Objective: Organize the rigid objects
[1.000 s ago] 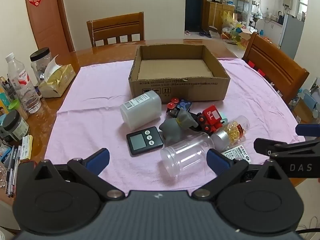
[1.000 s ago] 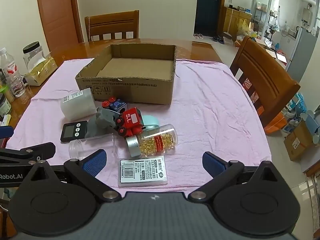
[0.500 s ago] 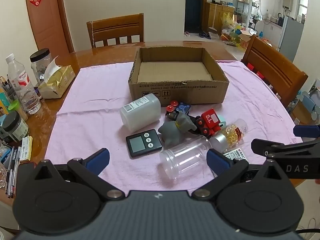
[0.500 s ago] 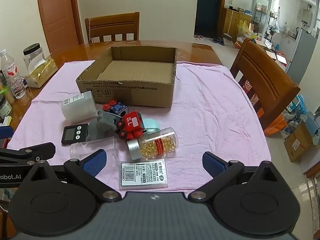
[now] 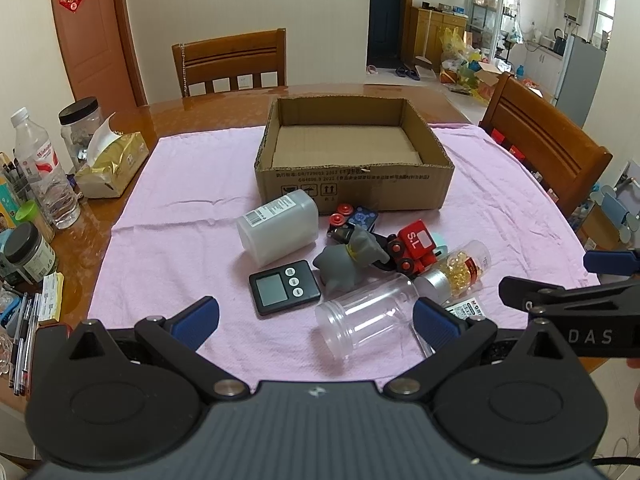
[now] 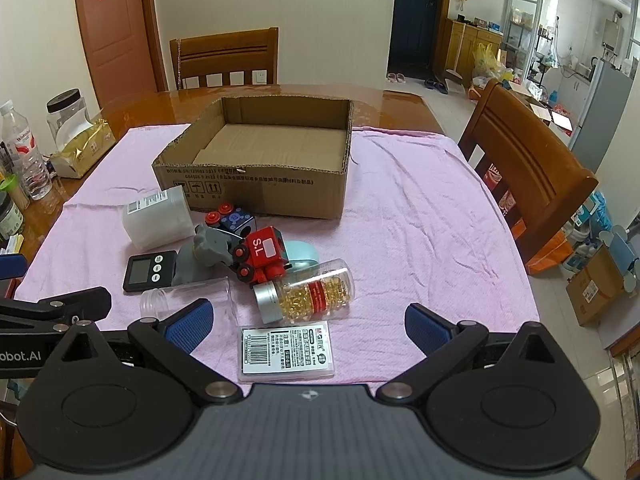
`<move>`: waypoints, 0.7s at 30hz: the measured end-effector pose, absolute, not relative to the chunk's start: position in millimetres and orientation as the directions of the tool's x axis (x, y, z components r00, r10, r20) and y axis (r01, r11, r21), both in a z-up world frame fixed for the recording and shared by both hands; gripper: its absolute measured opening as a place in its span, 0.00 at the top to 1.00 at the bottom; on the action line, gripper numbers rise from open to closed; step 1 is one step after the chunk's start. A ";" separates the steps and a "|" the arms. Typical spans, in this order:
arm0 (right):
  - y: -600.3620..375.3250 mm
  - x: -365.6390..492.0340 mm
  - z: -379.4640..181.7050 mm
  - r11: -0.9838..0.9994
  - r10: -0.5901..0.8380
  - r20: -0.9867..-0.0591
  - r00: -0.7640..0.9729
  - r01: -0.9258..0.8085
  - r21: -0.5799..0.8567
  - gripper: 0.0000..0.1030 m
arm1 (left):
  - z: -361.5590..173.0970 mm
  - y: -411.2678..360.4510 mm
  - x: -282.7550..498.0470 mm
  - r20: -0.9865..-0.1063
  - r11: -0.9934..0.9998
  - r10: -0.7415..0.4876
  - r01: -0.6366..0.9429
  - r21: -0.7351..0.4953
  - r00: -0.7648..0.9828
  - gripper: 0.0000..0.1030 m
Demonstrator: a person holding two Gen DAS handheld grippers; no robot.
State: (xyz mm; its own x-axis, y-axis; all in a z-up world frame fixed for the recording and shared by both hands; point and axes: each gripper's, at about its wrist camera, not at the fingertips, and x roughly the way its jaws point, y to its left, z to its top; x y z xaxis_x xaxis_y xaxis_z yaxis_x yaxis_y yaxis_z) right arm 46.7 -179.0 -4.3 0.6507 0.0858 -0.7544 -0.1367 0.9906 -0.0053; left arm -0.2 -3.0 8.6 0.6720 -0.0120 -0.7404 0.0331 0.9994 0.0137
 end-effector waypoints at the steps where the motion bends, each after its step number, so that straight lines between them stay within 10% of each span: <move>1: -179.0 46.7 -4.2 0.991 0.086 -0.755 0.650 -0.137 -0.005 0.00 | 9.0 -3.3 -0.6 -0.740 0.999 -0.012 0.034 0.015 0.673 0.01; 21: -177.2 45.9 -0.2 0.990 0.081 -0.748 0.659 -0.137 -0.014 0.00 | 12.7 -2.6 -1.7 -0.738 0.999 -0.019 0.035 0.006 0.675 0.01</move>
State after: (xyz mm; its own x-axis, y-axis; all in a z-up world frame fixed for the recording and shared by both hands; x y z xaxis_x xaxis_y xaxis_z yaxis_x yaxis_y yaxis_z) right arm 45.9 -177.2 -0.2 0.6589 0.0808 -0.7479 -0.1369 0.9905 -0.0136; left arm -1.7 -2.6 12.7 0.6750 -0.0192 -0.7375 0.0353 0.9994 0.0063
